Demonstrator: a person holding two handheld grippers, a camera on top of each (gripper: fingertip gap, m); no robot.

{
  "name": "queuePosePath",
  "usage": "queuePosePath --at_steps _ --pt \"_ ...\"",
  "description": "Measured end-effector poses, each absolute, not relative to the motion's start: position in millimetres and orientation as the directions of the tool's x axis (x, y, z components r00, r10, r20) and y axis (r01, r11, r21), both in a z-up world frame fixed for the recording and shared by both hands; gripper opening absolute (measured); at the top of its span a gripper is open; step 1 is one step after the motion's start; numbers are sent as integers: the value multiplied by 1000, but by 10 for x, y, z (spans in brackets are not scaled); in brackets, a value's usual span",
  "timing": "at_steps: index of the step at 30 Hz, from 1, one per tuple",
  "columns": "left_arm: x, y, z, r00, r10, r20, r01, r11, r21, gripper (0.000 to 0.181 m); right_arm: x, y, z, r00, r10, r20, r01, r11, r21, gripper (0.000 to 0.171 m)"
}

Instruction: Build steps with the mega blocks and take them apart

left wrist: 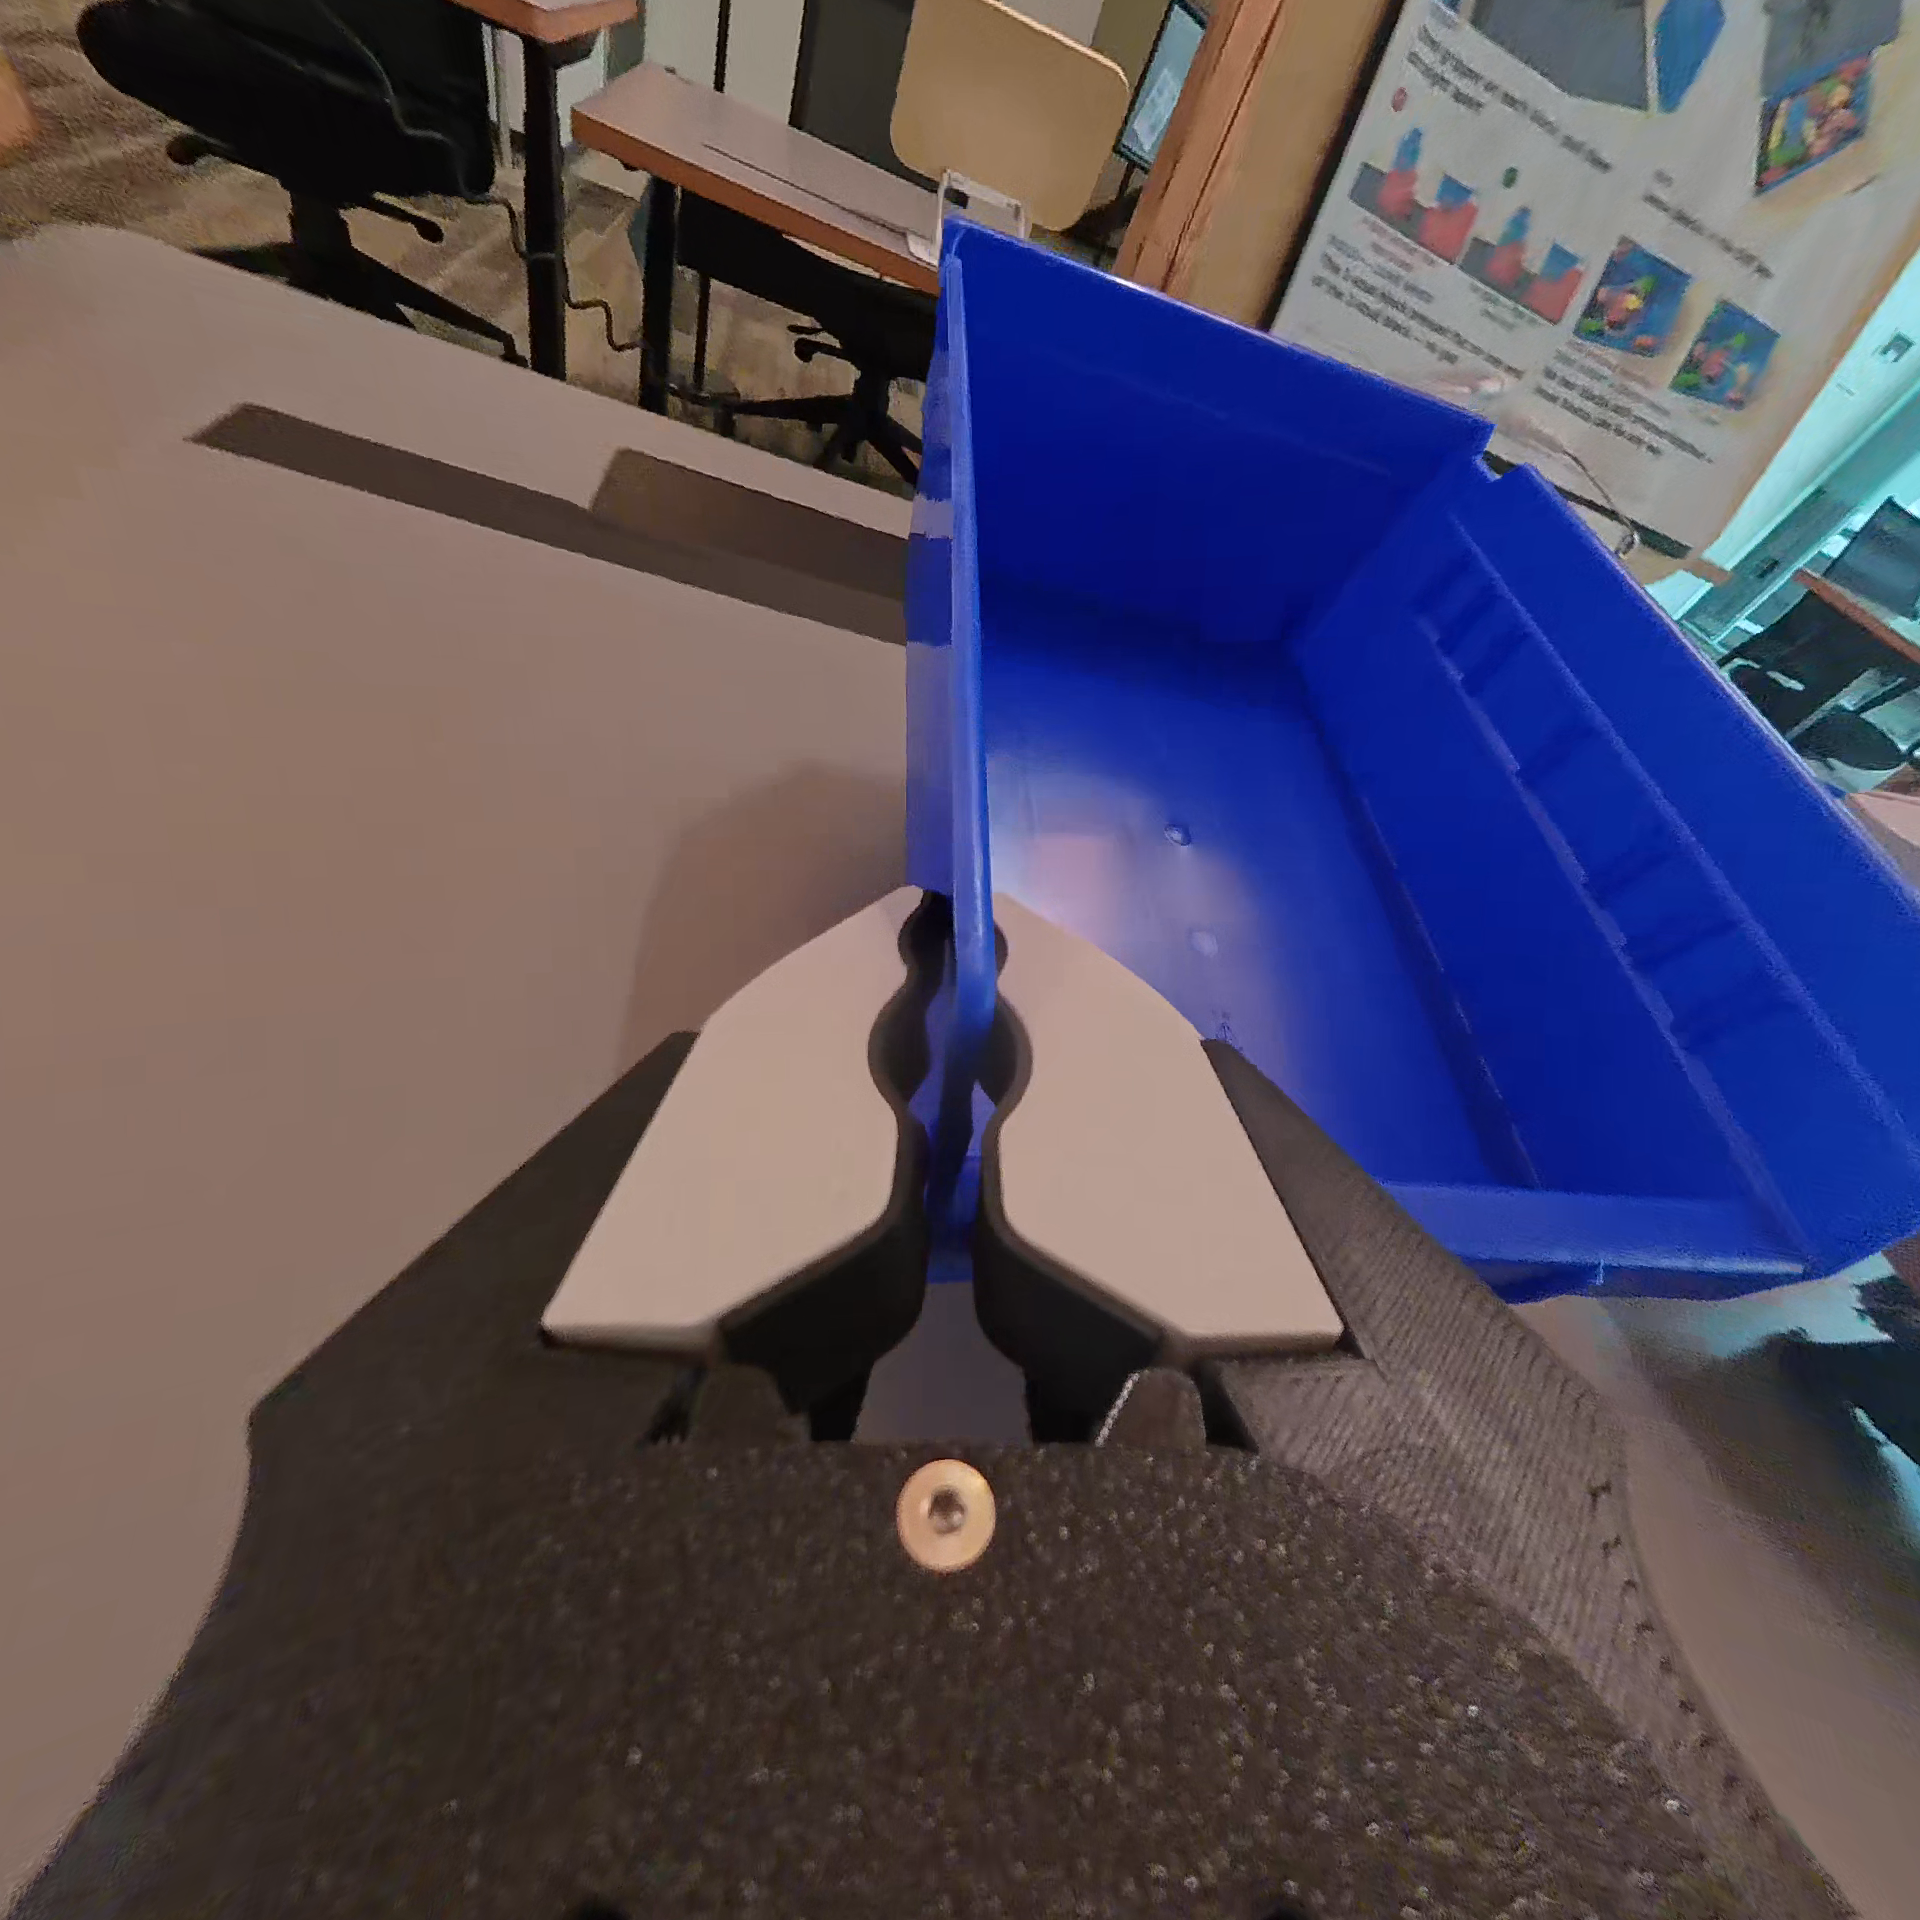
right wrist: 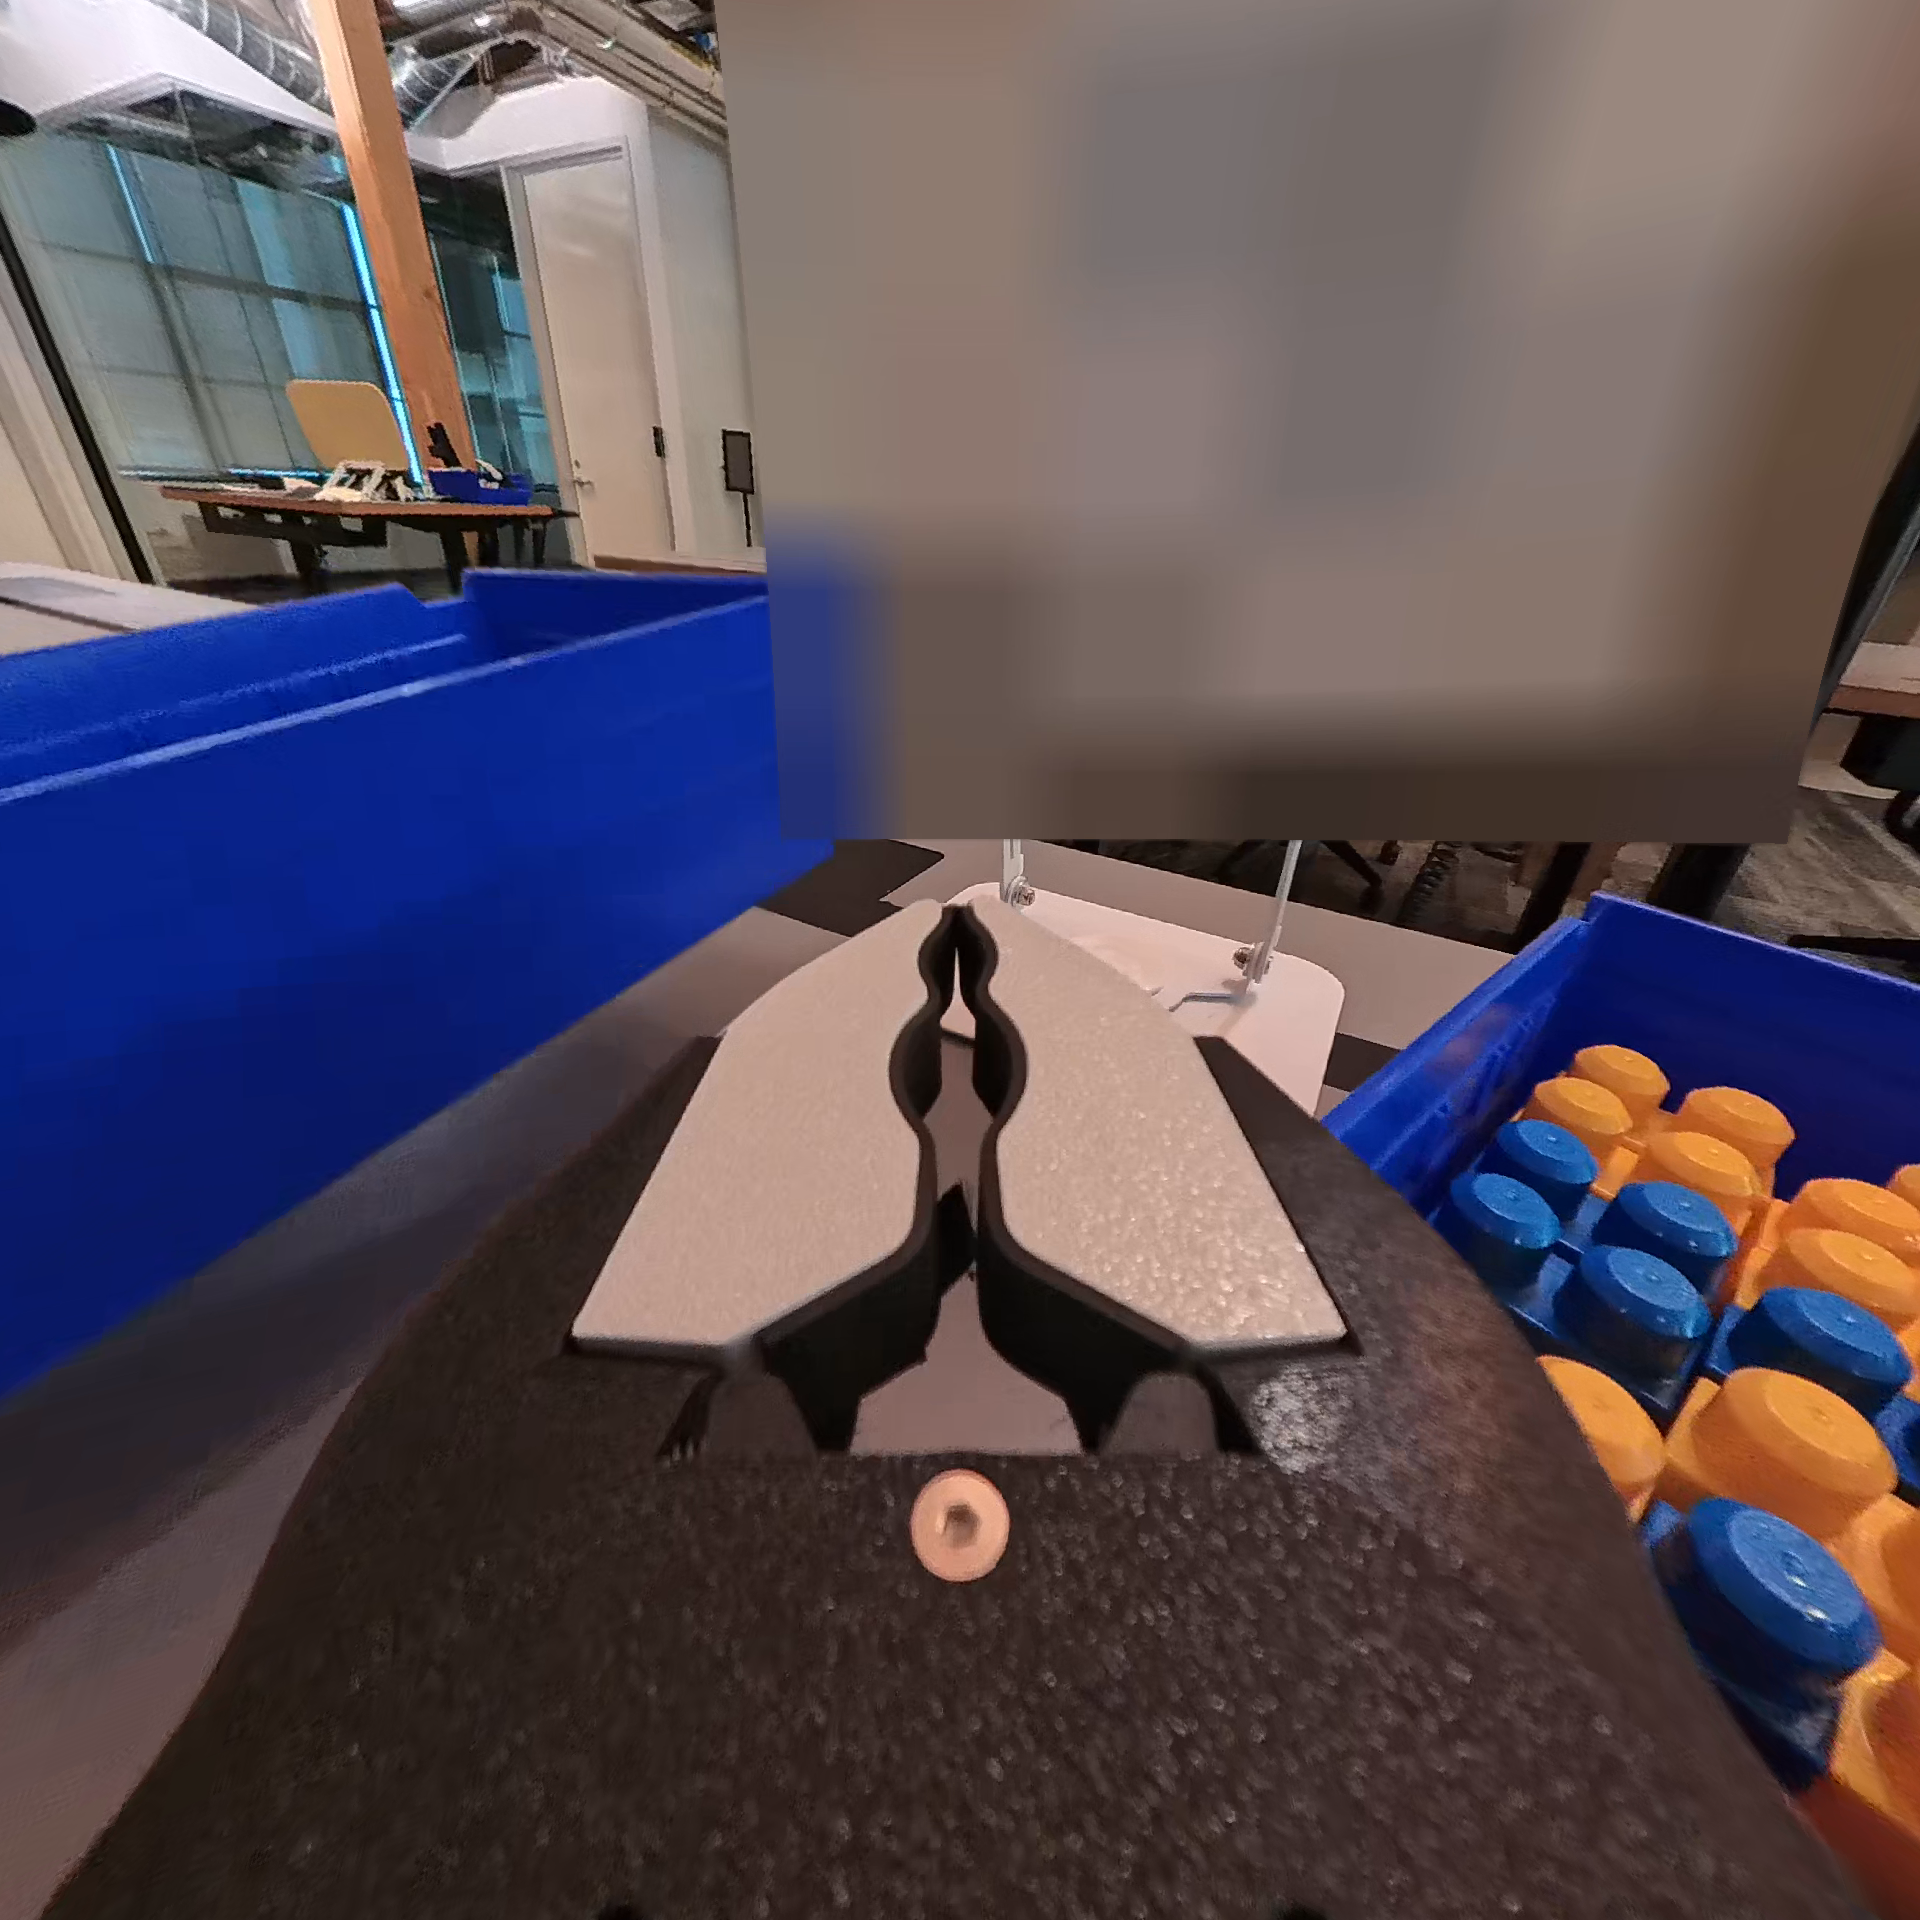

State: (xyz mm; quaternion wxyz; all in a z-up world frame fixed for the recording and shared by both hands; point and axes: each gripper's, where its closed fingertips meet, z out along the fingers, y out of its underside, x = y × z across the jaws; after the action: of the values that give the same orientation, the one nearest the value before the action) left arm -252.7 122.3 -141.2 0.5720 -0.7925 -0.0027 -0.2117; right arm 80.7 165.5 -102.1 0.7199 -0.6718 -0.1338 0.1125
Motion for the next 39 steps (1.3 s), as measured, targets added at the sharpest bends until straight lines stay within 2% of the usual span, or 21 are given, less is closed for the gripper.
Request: queuePosePath --at_steps 11,21,26,39 --pt "-2137 1199 -1908 949 -156 275 187 -422 -887 4 844 1666 -1022 942 333 33 11 69 -998 0" --pt "-2067 1202 -1912 957 -162 241 158 -405 -901 4 821 1681 -1059 942 333 43 24 61 -998 0" --pt "-1905 1196 -1913 963 -212 167 73 -392 -917 5 829 1688 -1069 944 328 46 28 59 -998 0" --pt "-1587 1235 -1912 946 -282 160 39 -390 -920 8 791 1683 -1081 942 328 69 50 64 -997 0"
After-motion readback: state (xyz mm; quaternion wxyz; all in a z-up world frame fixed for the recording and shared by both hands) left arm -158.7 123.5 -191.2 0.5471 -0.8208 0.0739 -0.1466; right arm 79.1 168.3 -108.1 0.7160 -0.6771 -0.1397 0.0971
